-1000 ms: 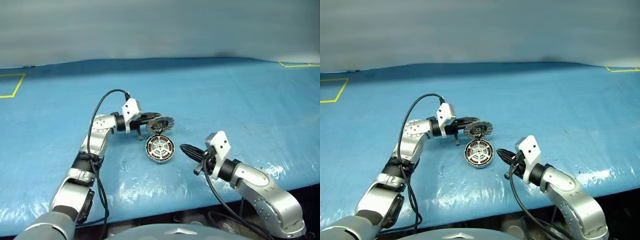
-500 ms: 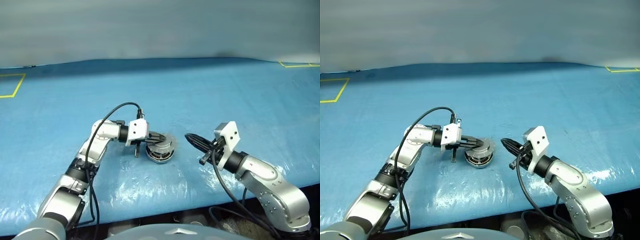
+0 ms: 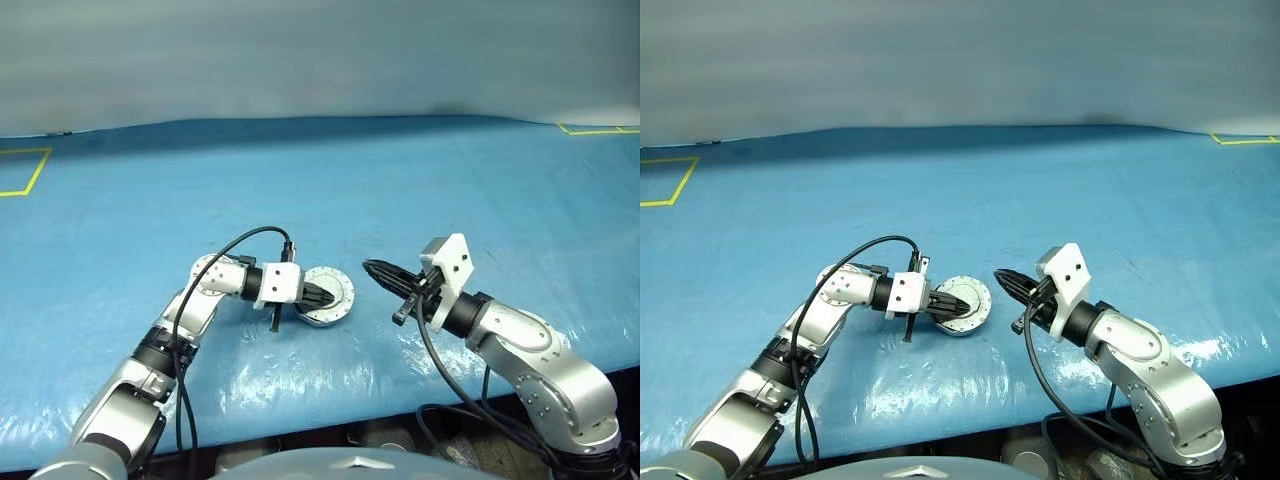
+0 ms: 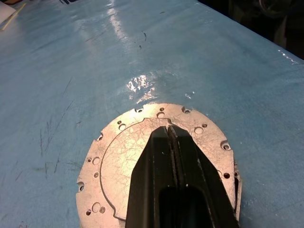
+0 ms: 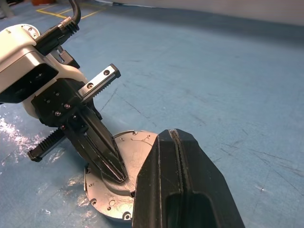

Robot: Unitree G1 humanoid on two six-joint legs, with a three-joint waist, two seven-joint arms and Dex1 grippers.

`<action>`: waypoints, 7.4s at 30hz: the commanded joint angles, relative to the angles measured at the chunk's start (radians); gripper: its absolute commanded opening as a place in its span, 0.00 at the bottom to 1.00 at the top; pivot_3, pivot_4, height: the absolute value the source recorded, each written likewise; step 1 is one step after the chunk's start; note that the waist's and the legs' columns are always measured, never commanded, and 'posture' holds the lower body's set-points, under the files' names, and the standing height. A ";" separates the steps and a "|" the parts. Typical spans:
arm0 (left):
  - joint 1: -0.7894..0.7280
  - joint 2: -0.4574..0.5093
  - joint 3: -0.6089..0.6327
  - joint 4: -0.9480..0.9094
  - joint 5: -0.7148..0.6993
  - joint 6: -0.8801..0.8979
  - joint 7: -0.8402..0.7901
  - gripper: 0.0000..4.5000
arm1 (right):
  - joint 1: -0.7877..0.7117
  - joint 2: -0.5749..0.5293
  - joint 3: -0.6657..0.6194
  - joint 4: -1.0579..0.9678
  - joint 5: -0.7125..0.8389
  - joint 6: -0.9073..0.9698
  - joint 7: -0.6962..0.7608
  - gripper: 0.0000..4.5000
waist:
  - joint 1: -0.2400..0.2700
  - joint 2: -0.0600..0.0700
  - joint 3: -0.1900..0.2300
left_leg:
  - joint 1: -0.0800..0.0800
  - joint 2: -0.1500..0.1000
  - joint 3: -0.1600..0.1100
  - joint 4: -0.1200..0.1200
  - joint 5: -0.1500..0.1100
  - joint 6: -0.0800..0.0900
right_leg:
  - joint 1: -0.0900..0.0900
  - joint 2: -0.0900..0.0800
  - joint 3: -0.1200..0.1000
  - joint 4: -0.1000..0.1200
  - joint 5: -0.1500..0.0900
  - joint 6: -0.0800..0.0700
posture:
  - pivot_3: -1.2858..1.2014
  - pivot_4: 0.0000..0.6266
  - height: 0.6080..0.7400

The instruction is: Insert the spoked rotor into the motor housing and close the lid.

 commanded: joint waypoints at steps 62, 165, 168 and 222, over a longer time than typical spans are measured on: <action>0.583 0.141 0.286 -0.606 -0.254 0.402 0.353 0.00 | -0.232 0.120 0.307 0.318 -0.240 -0.083 0.191 0.67 | -0.019 0.002 0.000 | 0.000 0.002 0.001 0.000 0.001 -0.002 | -0.001 0.000 0.001 0.001 -0.003 -0.006 | 0.52 0.24 1.00; 0.395 0.031 0.119 -0.147 0.003 0.161 0.411 0.00 | -0.122 0.182 0.173 0.248 -0.194 -0.136 0.128 0.99 | 0.004 0.010 -0.010 | -0.004 -0.004 -0.003 -0.011 0.000 0.003 | -0.011 -0.013 -0.013 -0.004 -0.006 -0.004 | 0.52 0.24 1.00; 0.398 0.033 0.120 -0.140 0.006 0.151 0.413 0.00 | -0.108 0.196 0.109 0.256 -0.104 -0.051 0.110 0.99 | 0.005 0.010 -0.010 | -0.004 -0.005 -0.003 -0.011 -0.002 0.006 | -0.010 -0.014 -0.013 -0.004 -0.006 -0.002 | 0.52 0.24 1.00; 0.548 0.122 0.249 -0.546 -0.229 0.351 0.357 0.00 | -0.188 0.092 0.366 0.381 -0.384 -0.233 0.153 0.72 | -0.023 0.003 0.001 | -0.004 -0.005 -0.002 -0.008 0.002 -0.003 | -0.006 -0.011 -0.008 0.000 -0.005 0.002 | 0.52 0.24 1.00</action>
